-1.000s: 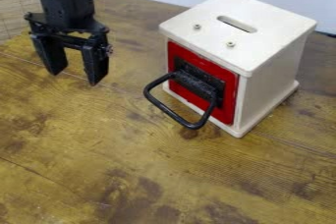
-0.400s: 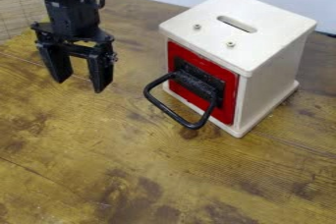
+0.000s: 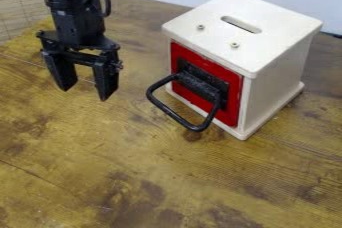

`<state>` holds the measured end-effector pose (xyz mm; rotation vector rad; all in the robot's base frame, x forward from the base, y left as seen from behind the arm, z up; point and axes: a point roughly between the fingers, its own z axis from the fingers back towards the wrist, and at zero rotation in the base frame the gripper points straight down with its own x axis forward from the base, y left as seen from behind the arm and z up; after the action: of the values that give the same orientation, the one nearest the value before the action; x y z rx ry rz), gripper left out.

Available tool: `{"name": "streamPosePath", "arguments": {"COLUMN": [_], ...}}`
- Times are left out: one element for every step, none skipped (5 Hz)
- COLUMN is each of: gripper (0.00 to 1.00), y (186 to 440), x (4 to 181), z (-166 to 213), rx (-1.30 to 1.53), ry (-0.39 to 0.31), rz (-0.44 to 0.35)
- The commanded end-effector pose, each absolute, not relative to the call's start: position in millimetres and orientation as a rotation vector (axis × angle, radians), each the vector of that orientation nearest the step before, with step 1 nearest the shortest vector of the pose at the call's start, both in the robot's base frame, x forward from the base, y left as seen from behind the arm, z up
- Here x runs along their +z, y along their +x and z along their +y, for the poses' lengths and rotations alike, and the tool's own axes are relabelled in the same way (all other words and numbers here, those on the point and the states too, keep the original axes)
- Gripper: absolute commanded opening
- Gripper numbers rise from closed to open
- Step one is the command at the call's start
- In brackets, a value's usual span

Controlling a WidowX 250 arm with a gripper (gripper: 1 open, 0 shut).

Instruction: Close the drawer

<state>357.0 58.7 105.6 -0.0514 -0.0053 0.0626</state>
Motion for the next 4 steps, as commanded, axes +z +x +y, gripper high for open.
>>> {"name": "streamPosePath", "arguments": {"gripper": [1.0,1.0,1.0,1.0], "y": [360.8,361.5,362.7,364.8], "x": [116.0,113.0,110.6,108.9], "z": [53.2,52.3,51.1,49.7], "rx": [0.051,0.055,0.058,0.062], "ry": [-0.052,-0.056,-0.062,-0.069], "rz": [-0.043,-0.04,-0.041,-0.049]}}
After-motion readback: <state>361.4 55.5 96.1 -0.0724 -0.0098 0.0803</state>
